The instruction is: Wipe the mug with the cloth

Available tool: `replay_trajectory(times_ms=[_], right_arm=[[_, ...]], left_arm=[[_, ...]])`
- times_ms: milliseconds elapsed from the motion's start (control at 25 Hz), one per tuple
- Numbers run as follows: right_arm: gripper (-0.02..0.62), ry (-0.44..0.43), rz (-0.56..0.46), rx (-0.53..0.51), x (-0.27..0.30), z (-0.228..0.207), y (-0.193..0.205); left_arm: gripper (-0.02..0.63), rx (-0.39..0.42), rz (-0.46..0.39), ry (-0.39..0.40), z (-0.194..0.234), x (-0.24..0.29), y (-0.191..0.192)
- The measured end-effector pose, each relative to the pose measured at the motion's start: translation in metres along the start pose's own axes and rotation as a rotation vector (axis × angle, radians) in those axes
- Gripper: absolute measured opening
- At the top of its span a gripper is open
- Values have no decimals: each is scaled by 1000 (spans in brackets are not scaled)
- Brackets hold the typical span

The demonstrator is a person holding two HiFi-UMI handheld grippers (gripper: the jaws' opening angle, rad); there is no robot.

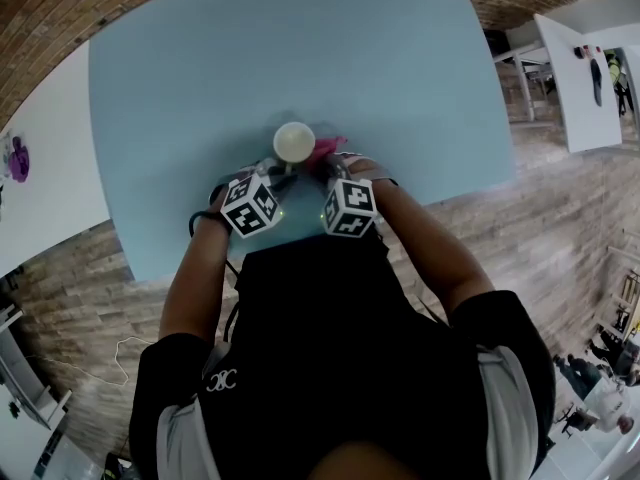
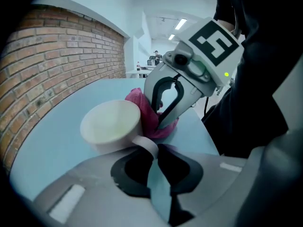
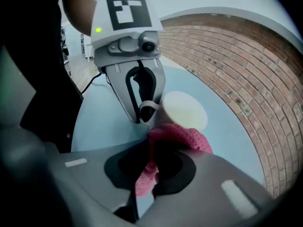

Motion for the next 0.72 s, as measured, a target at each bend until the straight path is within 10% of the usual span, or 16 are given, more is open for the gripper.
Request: replay_trajectory(times_ms=[440, 720], right_arm=[[38, 95, 11, 50, -1, -43, 14], [37, 77, 0, 24, -2, -44, 11]], left_arm=[[26, 131, 32, 130, -6, -9, 2], [40, -15, 29, 86, 4, -12, 11]])
Point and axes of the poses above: the fingertips, and each gripper's own axes: x forward along the fingers, z to its left, y out of its underside, the point moved 10 cm from there along -x, backward along the fingers, and after that the axes turned 5 degrees about -z, right-handed, at the moved point
